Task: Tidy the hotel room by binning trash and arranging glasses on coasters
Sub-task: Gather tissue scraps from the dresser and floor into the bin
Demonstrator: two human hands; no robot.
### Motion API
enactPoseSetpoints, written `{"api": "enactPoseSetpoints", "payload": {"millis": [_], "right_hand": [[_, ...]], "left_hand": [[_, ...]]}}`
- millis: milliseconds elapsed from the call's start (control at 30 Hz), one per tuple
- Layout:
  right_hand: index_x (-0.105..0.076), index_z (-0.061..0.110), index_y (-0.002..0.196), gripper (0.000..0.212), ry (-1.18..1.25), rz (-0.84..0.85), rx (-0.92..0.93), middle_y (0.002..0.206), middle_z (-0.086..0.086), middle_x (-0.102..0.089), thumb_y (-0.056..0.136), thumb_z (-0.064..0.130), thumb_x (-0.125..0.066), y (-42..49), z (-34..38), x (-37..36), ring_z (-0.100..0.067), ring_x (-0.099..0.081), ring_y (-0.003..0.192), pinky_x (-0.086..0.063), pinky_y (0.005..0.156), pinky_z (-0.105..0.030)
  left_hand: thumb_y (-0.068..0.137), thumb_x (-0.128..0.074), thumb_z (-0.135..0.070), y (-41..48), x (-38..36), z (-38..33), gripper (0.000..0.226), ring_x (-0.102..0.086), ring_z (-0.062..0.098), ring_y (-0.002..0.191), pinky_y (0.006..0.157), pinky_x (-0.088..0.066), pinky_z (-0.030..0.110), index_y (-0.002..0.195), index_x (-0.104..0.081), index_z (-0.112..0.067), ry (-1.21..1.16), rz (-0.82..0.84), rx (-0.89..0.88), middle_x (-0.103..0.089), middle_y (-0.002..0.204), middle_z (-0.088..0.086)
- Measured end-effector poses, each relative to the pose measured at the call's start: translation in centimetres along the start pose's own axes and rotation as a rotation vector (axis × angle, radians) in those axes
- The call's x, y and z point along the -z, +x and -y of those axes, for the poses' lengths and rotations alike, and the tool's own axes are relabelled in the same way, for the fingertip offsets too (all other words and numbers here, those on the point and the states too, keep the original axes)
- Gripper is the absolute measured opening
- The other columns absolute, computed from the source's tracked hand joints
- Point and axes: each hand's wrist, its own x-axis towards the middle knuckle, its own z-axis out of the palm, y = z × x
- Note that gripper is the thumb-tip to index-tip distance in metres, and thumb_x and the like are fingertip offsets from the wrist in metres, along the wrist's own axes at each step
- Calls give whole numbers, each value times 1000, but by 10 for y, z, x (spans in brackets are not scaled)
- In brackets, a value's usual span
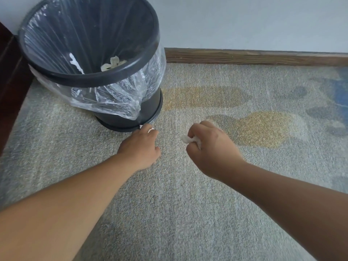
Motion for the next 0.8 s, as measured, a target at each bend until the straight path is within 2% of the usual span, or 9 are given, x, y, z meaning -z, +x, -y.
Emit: {"api": "enactPoseSetpoints", "payload": {"millis": [200,367,467,567,667,800], "right_hand": [[-47,24,78,8,-26,21,-20,77,12,-43,86,22,-49,1,-8,-4,-3,-41,58,-26,45,-23],[-47,26,78,10,-34,38,-37,79,11,-45,87,23,-49,3,-12,-6,-4,-42,58,-28,45,-22],[-48,25,78,10,-31,39,-38,79,11,-45,87,23,-49,3,-12,-7,-4,-42,57,-27,46,-21],[-47,26,77,11,-25,38,-35,78,12,-44,88,24,-49,3,-12,-6,-3,-41,56,-25,46,-20],[-46,26,77,12,-16,34,-26,78,13,-44,88,24,-48,4,-10,-4,-3,-41,56,-26,46,-20],[-44,27,78,10,8,20,-16,78,12,-43,87,23,-48,6,-5,2,-5,-41,58,-26,47,-22]], "left_hand": [[93,-45,-36,12,-9,2,52,-34,24,132,93,-43,41,142,-35,-20,53,81,4,-17,153,-4],[92,-47,-35,18,-11,4,50,-31,24,133,97,-40,41,139,-39,-18,73,97,26,-25,149,2],[91,-48,-34,20,-10,1,44,-39,26,123,94,-40,39,129,-44,-12,78,89,49,-38,135,9],[92,-47,-30,18,-8,-2,28,-46,23,107,83,-41,34,110,-50,-9,64,51,60,-45,117,8],[93,-47,-22,10,-3,-4,14,-50,20,97,78,-41,30,94,-53,-10,39,-6,15,-50,107,7],[91,-51,-10,-10,6,-9,6,-49,15,87,70,-36,25,90,-56,-12,-28,-102,-57,-51,94,-1]]}}
